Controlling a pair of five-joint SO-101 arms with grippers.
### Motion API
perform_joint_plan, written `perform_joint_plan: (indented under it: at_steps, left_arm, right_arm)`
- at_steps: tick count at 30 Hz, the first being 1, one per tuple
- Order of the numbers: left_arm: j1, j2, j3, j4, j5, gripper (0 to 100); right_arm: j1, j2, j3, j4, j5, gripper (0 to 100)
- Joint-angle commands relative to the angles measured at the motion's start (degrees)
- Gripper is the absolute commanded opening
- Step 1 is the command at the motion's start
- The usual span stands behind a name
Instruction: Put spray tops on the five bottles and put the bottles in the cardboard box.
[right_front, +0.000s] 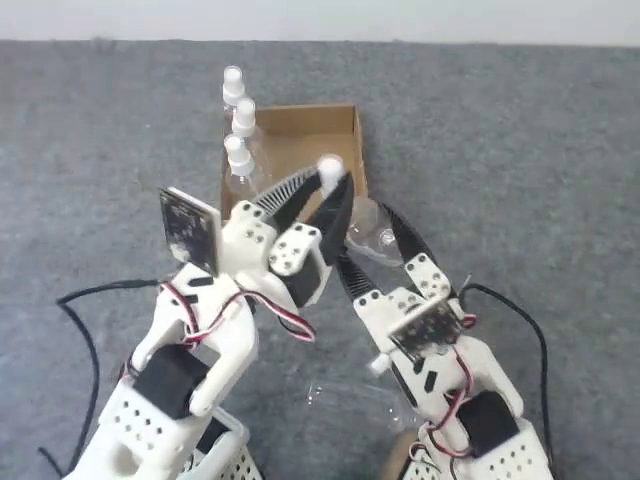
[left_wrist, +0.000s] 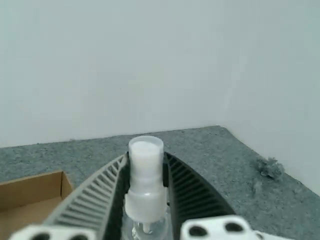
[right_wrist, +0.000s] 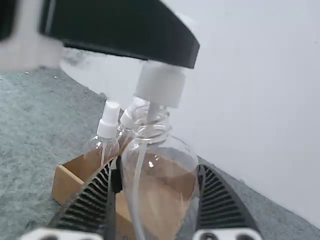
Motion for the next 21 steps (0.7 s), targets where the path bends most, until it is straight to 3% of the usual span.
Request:
perform_joint_plan:
  at_steps: [1,8,18,21]
  left_arm:
    - [1.23,-0.53,-0.40,0.53,-1.32,1]
    - [4.92,-0.79,0.31,4.13,-1.05,1]
    - [4.84,-0.88,0.40,4.48,-1.49,1]
    - [4.84,-0.88,0.84,4.57,-5.19,1]
  right_arm:
    - [0.31,-0.57,-1.23,0.13,-0.88,4.3]
    - [0.31,0.57,-1.67,0.04,-3.08,4.3]
    - [0.31,1.01,-1.85,0.13,-5.54,4.3]
    - [0.31,1.10,-2.11,0.31,-7.74,4.3]
